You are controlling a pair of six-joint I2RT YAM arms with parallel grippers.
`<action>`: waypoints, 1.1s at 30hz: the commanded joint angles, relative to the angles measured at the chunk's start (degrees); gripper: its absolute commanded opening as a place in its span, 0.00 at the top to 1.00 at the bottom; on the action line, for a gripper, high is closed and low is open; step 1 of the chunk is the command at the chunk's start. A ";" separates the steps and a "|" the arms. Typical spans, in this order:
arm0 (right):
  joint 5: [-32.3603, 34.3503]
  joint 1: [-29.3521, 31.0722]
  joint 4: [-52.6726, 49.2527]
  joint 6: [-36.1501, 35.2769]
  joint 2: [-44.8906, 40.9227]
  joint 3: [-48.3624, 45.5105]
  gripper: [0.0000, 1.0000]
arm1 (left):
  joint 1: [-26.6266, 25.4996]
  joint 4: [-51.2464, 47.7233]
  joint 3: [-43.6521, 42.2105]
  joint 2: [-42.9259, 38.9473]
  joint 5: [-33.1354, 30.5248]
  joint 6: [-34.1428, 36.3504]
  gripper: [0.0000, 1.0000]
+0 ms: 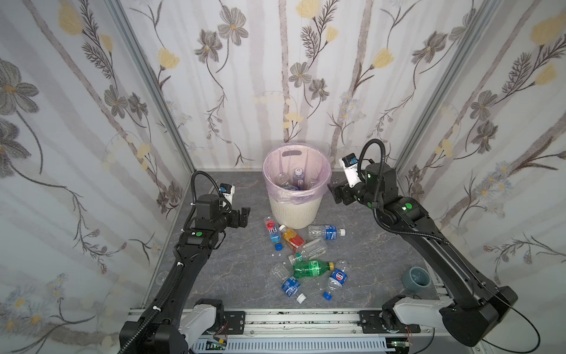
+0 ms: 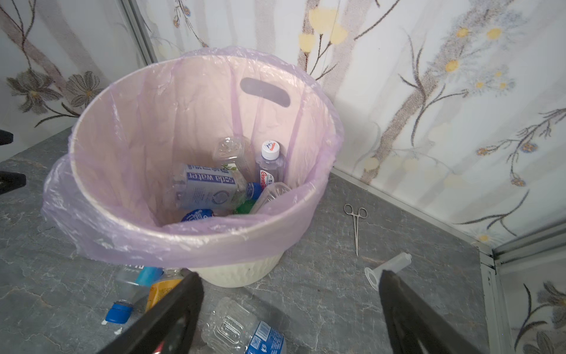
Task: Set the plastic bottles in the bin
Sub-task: 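Withdraw the right gripper from the bin and move it toward the pile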
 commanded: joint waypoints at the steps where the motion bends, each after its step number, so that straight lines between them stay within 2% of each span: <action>1: -4.58 -1.67 4.59 1.50 -4.05 -6.01 0.05 | 0.00 1.17 0.24 0.59 1.23 0.78 0.02; 3: -7.20 -2.72 5.26 1.69 -6.11 -10.59 0.05 | 0.00 1.17 0.07 0.76 1.60 0.68 0.02; 9: -8.43 -4.26 4.91 1.88 -5.77 -17.59 0.04 | 0.00 1.19 -0.20 0.94 1.88 1.09 0.02; 16: -8.26 -6.34 3.18 0.53 -0.74 -18.45 0.04 | 0.00 1.17 -0.28 1.12 2.85 0.92 0.02; 27: -15.97 -6.48 2.91 0.46 10.80 -17.94 0.05 | 0.00 1.23 0.20 1.82 3.88 0.66 0.02; 33: -16.58 -6.43 4.20 1.37 16.85 -17.76 0.05 | 0.00 1.17 0.42 1.74 3.86 0.65 0.02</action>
